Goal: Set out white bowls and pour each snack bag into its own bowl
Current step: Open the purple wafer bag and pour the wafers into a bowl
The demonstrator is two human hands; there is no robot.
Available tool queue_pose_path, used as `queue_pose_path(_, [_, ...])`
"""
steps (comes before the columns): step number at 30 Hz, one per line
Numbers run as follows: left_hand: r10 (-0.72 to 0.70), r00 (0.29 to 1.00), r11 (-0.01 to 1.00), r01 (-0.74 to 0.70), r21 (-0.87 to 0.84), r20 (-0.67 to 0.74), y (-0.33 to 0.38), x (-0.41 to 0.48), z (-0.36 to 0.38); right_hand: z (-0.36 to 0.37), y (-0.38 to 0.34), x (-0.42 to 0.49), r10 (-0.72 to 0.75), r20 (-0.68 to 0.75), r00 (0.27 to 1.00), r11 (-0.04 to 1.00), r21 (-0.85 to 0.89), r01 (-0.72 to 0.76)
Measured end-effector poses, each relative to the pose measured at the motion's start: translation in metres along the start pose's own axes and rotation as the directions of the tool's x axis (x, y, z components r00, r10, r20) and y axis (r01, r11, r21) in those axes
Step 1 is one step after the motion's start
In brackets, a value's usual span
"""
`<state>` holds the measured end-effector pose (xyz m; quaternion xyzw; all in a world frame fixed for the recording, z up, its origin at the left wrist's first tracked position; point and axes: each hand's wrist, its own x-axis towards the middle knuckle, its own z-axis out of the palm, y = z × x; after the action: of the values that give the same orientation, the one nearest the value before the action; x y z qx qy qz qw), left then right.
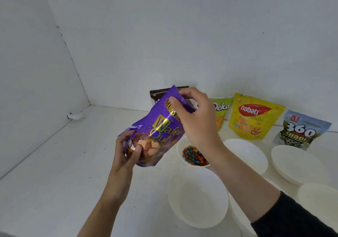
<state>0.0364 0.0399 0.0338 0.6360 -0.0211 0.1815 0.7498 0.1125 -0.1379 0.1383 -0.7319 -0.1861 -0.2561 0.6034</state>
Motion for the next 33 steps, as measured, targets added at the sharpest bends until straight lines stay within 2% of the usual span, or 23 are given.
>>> queue_pose_path(3, [-0.036, 0.998, 0.991, 0.029, -0.128, -0.053, 0.005, -0.017, 0.009, -0.017, -0.002, -0.008, -0.018, 0.020, 1.000, 1.000, 0.007, 0.018])
queue_pose_path(8, [-0.090, 0.989, 0.972, 0.061, -0.227, -0.119, 0.005, -0.053, 0.016, -0.037, -0.005, -0.025, 0.014, 0.258, 0.966, 0.988, 0.148, -0.054])
queue_pose_path(13, [-0.068, 0.973, 0.976, 0.019, -0.219, -0.220, 0.018, -0.075, 0.014, -0.051, -0.006, -0.041, 0.019, 0.448, 0.894, 0.961, 0.238, -0.140])
queue_pose_path(17, [-0.011, 0.967, 0.994, -0.018, -0.111, -0.256, 0.033, -0.079, 0.007, -0.059, -0.003, -0.049, 0.073, 0.494, 0.867, 0.933, 0.273, -0.234])
queue_pose_path(22, [0.056, 0.974, 0.996, -0.040, 0.075, -0.219, 0.055, -0.073, 0.003, -0.066, 0.006, -0.060, 0.220, 0.483, 0.848, 0.863, 0.308, -0.399])
queue_pose_path(28, [0.018, 0.984, 0.961, 0.031, 0.273, -0.178, 0.060, -0.067, -0.002, -0.074, 0.027, -0.078, 0.351, 0.468, 0.811, 0.772, 0.346, -0.533])
queue_pose_path(33, [-0.014, 0.982, 0.941, 0.077, 0.331, -0.189, 0.049, -0.072, -0.001, -0.075, 0.042, -0.095, 0.423, 0.457, 0.782, 0.747, 0.313, -0.587])
